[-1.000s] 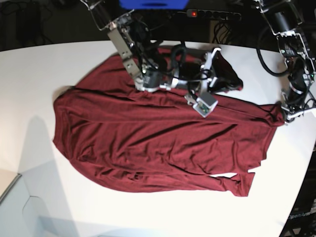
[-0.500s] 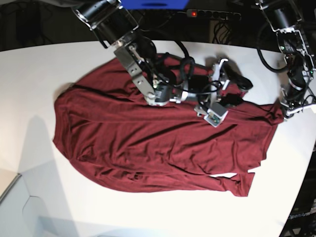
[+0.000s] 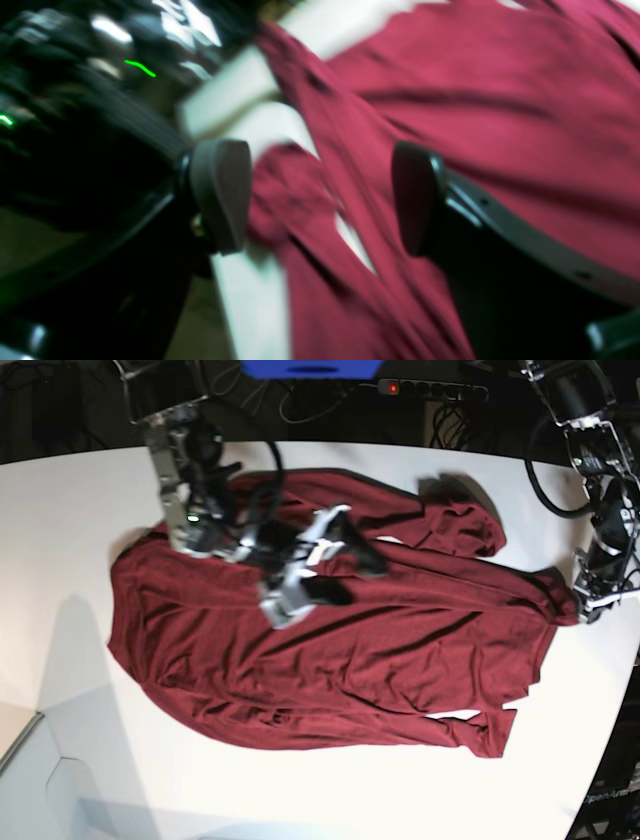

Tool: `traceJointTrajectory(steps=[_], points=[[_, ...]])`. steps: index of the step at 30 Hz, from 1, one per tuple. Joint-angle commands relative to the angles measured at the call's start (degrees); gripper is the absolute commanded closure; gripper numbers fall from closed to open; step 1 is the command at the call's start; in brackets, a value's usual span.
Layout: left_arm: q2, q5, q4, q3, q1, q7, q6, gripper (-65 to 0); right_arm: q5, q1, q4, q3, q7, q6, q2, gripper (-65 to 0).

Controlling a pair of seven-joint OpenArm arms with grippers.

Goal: Layout the t-shirt on the table in an organized manner, then fold the t-shirt properly
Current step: 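Grasp the bunched sleeve with the right gripper and drag it across the shirt, then grasp the shirt collar edge with the left gripper and pull it outward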

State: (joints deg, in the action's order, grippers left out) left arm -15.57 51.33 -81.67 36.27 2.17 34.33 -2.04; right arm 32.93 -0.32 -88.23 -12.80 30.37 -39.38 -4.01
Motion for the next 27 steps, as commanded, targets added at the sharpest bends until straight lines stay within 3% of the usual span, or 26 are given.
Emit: traceJointTrajectory(steps=[1,5,9,16,20,23,27], points=[[-1.09,0.84,-1.45,0.70,-0.02,0.09,-0.02,-7.4,1.49,0.36,-0.87,3.52,-1.93,-0.62,-1.31,-44.0],[1.20,0.84,-2.07,3.07,2.44,0.36,-0.02,-6.4,1.49,-2.54,0.18,16.45,-1.93,-0.62,-5.18,-44.0],[2.96,0.84,-1.19,5.97,4.02,0.71,-0.02,-6.4,1.49,-1.57,8.36,25.85,-1.93,-0.62,-7.73,-44.0],[3.40,0.93,-2.42,6.06,5.69,0.79,-0.02,-6.3,1.40,1.33,16.71,27.79,-2.02,-0.62,-10.01,-44.0],[6.03,0.93,-7.34,5.53,7.36,1.50,-0.02,-6.6,1.40,1.33,16.88,27.79,-2.02,-0.62,-10.01,-44.0],[9.11,0.93,-11.12,3.68,8.42,8.09,-0.02,-9.2,1.40,1.33,16.97,27.79,-2.02,-0.62,-9.84,-44.0],[12.72,0.93,-15.17,3.60,9.21,19.17,-0.02,-22.6,1.40,1.24,16.88,27.79,-2.02,-0.62,-9.75,-44.0]])
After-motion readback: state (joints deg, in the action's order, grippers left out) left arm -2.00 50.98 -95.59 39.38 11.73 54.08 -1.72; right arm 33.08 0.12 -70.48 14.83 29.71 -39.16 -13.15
